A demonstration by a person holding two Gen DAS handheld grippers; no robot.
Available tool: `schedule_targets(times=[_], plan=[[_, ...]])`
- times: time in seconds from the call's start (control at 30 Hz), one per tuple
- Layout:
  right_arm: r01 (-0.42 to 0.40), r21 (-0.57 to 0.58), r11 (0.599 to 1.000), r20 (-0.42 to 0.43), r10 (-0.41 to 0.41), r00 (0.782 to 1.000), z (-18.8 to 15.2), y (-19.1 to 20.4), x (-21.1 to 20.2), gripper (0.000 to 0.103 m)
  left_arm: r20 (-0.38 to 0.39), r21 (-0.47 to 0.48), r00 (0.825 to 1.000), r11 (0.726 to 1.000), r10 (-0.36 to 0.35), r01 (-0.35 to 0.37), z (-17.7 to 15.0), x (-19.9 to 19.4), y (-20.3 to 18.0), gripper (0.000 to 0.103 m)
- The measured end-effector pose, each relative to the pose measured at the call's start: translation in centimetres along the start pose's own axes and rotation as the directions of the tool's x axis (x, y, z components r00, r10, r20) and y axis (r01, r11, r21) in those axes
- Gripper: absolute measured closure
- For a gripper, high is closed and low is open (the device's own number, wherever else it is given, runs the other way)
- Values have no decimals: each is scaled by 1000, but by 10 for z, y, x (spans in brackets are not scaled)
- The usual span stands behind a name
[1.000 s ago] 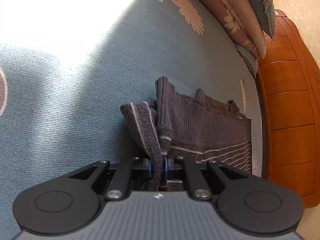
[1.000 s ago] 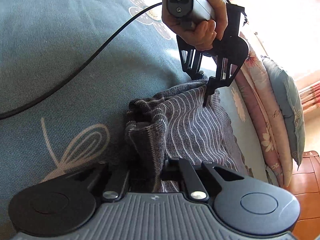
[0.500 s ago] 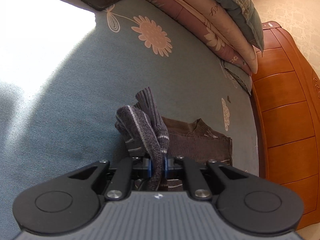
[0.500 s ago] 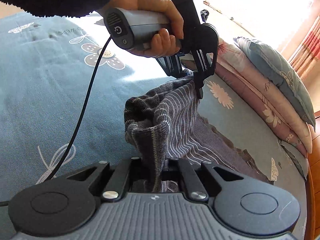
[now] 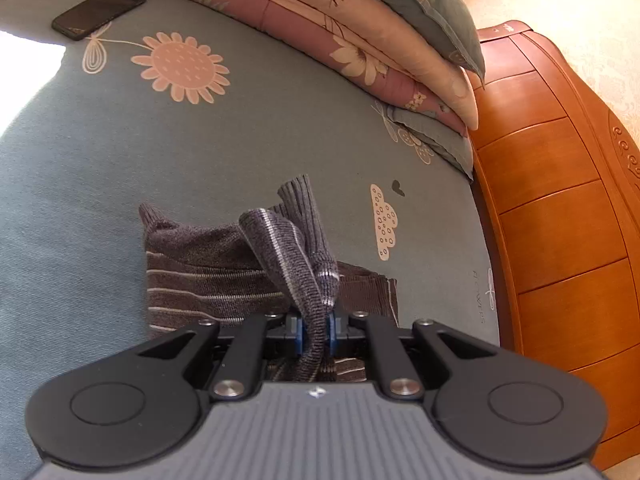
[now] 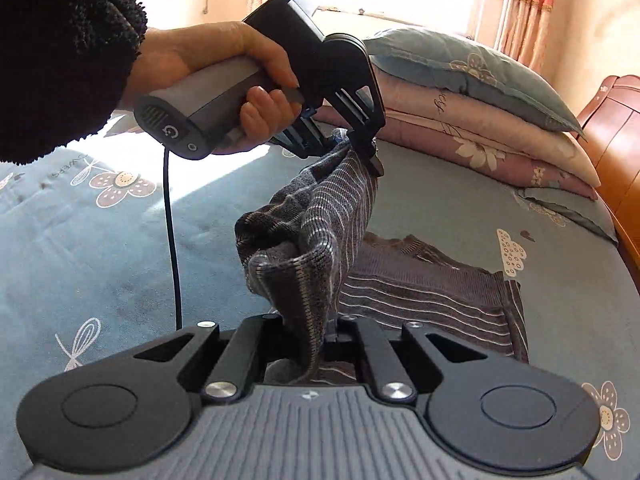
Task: Fold clothes
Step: 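Fold the sweater over onto itself, opening the left gripper while the right gripper holds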
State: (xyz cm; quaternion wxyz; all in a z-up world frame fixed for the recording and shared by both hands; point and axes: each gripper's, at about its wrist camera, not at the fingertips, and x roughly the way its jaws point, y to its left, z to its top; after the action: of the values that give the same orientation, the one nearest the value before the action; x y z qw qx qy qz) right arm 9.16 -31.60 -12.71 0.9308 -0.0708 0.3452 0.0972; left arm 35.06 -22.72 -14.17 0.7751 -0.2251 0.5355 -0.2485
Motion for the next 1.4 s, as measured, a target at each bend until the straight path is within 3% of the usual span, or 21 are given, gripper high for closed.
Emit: schedule_targets(times=[0.3, 0.53, 0.7, 0.93, 1.1, 1.17, 1.27, 1.4], plan=[[36, 219, 975, -42, -27, 999, -38, -97, -5, 95, -73, 61, 996, 997, 41, -37, -13, 87, -71, 94], [44, 366, 929, -67, -21, 998, -70, -153, 3, 95, -124, 111, 984, 987, 131, -117, -27, 147, -105, 94], [-22, 542, 840, -50, 59, 997, -98, -187, 11, 95, -143, 158, 970, 972, 198, -176, -36, 172, -120, 94], [-81, 686, 723, -17, 127, 992, -126, -212, 12, 94, -145, 240, 954, 944, 264, -225, -50, 188, -143, 93], [-114, 804, 584, 5, 185, 983, -155, -234, 22, 94, -158, 228, 948, 944, 277, -238, -55, 207, -143, 91], [-116, 835, 538, 5, 203, 979, -167, -241, 27, 91, -156, 224, 950, 946, 271, -233, -57, 211, -144, 83], [-87, 857, 507, -26, 211, 977, -181, -246, 30, 83, -148, 199, 960, 958, 239, -208, -58, 214, -147, 65], [-77, 877, 475, -23, 201, 979, -191, -250, 26, 80, -114, 139, 982, 981, 149, -133, -55, 209, -148, 65]])
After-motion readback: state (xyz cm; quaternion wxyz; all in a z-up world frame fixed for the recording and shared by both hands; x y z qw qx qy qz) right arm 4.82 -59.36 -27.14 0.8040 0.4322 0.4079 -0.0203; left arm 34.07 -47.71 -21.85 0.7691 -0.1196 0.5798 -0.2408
